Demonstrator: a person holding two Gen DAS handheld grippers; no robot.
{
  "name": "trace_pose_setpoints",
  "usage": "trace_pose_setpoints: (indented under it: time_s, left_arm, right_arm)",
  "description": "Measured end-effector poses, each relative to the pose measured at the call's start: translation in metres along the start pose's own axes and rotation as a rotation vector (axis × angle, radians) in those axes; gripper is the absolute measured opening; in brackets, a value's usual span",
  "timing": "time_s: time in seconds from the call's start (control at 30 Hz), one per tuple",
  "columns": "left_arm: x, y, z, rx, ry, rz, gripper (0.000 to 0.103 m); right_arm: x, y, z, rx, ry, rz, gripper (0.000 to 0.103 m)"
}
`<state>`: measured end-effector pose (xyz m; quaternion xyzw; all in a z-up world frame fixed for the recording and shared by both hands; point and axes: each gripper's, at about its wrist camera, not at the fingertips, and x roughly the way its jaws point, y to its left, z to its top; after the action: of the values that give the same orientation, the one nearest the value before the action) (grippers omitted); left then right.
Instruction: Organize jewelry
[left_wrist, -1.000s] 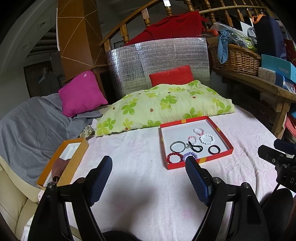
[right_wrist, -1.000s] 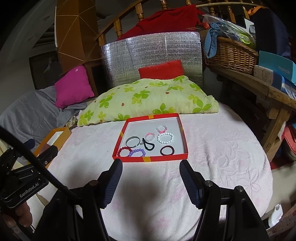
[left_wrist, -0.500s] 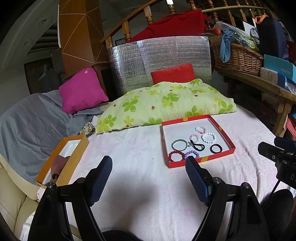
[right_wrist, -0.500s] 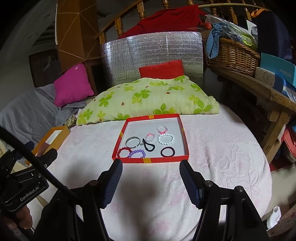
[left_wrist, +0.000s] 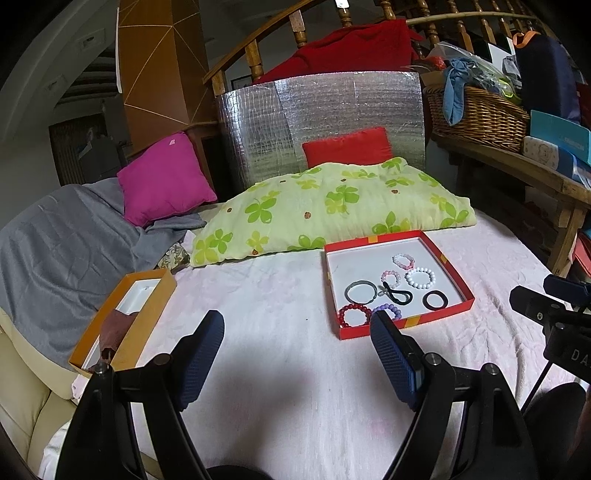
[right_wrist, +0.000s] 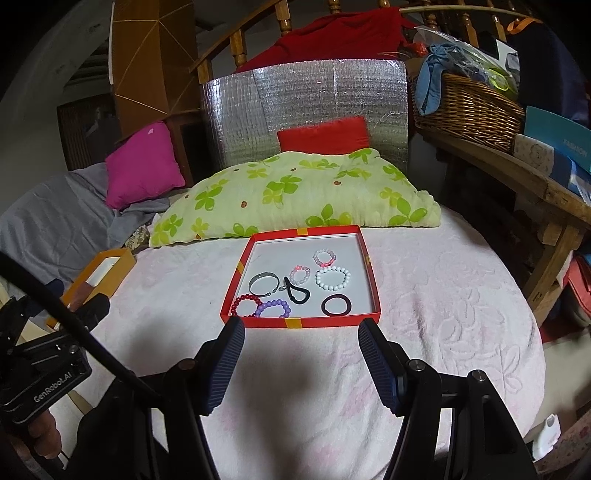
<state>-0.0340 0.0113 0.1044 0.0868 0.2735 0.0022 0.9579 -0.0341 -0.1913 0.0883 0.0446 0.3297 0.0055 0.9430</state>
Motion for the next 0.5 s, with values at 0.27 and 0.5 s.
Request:
trace_pose_setpoints:
  time_s: [0.27,0.5]
  left_arm:
    - [0.012,0.001,0.003,-0.006,0.012,0.003,0.082]
    - [0.014,0.001,0.004,-0.010,0.013,0.005,0.082]
  right_arm:
    - [0.015,0.002,0.002,-0.007,0.019,-0.003,0.068]
    - [0.019,0.004,0.004,-0.012,0.021,0.000,0.068]
